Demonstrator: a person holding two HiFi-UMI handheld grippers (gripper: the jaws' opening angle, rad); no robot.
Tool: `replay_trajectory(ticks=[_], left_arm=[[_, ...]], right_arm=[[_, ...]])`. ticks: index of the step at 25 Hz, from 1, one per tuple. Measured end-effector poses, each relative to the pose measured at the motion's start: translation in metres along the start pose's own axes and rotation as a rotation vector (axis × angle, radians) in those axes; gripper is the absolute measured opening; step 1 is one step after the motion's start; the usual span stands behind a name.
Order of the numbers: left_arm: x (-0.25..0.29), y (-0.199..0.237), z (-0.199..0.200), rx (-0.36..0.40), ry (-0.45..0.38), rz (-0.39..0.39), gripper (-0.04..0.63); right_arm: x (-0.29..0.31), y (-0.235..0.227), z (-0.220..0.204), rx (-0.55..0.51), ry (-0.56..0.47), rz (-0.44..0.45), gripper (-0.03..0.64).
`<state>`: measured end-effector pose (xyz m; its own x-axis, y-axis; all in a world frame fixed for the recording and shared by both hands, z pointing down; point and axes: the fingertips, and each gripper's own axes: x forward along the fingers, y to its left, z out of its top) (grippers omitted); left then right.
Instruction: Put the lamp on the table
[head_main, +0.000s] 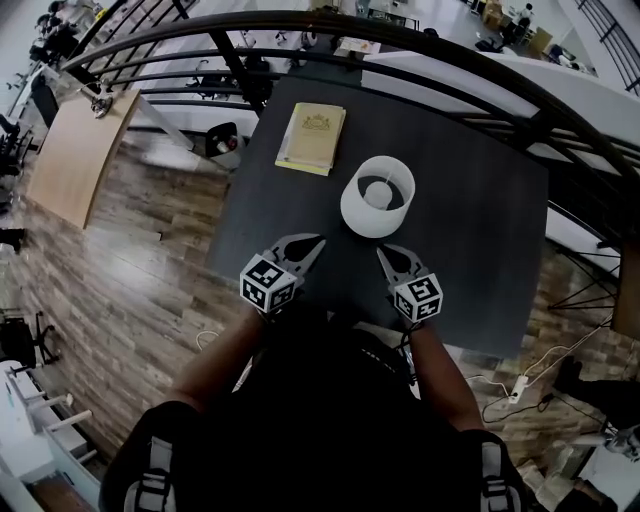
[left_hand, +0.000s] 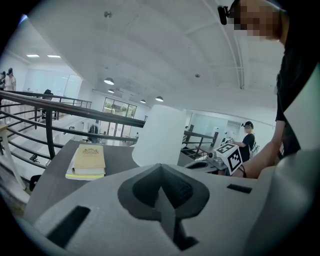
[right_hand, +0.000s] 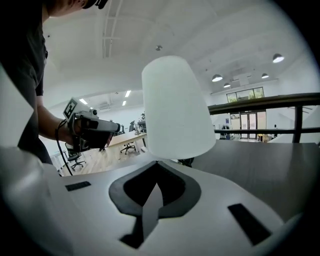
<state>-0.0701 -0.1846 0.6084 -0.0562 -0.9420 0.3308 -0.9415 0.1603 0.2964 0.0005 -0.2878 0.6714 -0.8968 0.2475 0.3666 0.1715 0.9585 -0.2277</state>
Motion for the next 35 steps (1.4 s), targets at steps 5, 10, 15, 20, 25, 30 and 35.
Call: replay_trajectory(ticks=[5,10,15,20,25,30,35], left_arm=[[-0.028,0.004,0.005,0.013,-0.035,0.030,0.009],[-0.058,0.001,0.010,0.034,-0.062,0.010,0.009],[-0.103,0.006,0.004,0.034,-0.075,-0.002,0.009],[-0.159,-0.001,-0.012,-0.013,-0.112,0.012,0.009],[-0.195,-0.010,-0.019,0.006,-0.131,-0.026,0.009],[-0.219,-0.028,-0.028,0.020,-0.140,-0.074,0.009],[-0.226,-0.058,-0.035,0.017,-0.156,-0.101,0.009]], right_arm=[[-0.008,0.032,0.018,-0.040,-0.034,0.025,0.016],[-0.008,0.061,0.032,-0.058,-0.052,0.015,0.017],[0.003,0.105,0.040,-0.043,-0.071,0.009,0.017],[-0.001,0.163,0.032,-0.042,-0.079,0.022,0.015],[-0.008,0.205,0.025,-0.035,-0.087,0.002,0.015],[-0.026,0.235,0.023,-0.036,-0.108,-0.037,0.015],[-0.053,0.257,0.025,-0.063,-0.125,-0.044,0.016]])
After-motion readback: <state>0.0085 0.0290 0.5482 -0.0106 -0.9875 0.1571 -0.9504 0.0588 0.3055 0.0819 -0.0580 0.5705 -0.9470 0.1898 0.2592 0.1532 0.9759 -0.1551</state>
